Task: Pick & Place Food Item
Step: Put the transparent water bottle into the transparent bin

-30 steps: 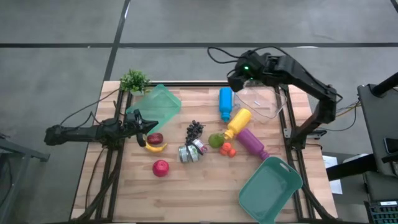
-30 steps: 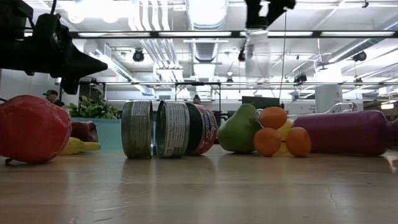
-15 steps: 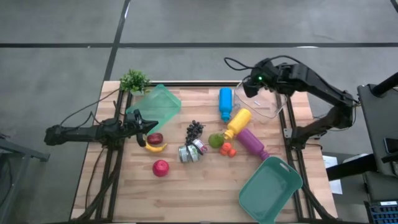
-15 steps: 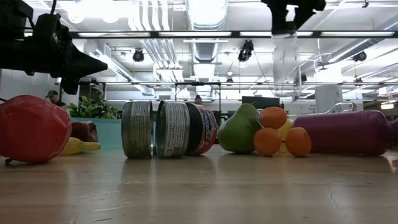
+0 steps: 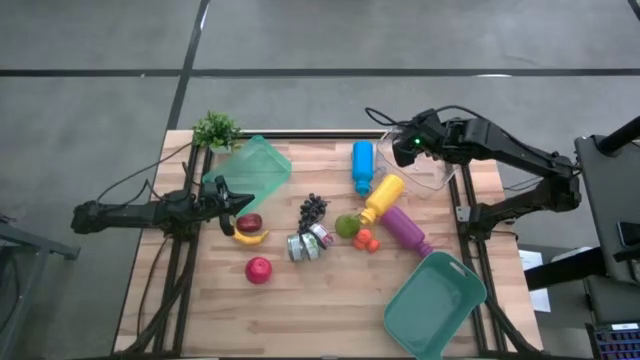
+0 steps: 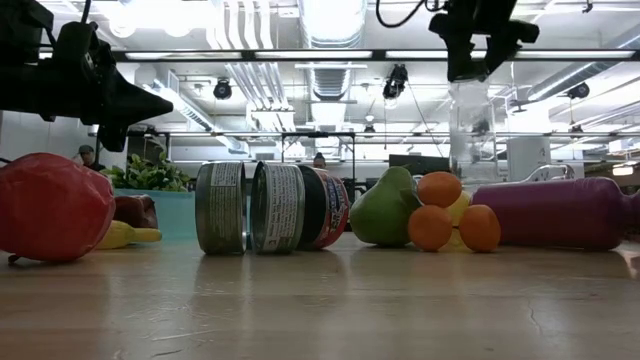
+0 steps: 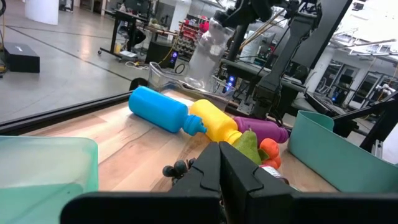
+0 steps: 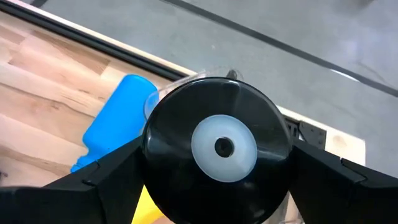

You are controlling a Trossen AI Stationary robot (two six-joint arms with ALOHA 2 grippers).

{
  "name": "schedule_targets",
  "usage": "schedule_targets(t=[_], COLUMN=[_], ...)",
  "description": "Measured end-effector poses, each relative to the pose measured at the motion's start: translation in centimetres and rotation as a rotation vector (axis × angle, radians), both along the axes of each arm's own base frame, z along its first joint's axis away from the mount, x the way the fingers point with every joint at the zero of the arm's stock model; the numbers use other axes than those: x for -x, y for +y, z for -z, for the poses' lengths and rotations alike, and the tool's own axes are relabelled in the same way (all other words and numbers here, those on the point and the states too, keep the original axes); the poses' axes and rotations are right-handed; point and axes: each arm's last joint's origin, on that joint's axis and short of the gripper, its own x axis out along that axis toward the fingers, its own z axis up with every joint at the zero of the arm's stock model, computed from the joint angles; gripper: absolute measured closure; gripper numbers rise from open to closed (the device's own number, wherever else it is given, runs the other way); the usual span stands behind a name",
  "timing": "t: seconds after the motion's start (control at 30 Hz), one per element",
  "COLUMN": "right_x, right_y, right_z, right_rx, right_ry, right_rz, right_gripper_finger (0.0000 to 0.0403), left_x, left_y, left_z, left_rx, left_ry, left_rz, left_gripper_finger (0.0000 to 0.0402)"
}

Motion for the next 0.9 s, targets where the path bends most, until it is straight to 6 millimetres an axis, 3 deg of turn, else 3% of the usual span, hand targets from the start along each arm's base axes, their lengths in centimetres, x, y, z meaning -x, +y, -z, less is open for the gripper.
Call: schedule_targets(t=[0.9], right_x=[4.8], right_y=[1.9], right_z=[4.7], right_rx=[-0.150], right_ry=[-0.065], right_rz=[0.123], right_gripper_finger=[0.0079], left_x=[0.0], left_y=[0.0], left_z=[0.0], left_rx=[0.000], left_ry=[0.000], left_rz=[0.000], left_gripper_finger=[0.0400])
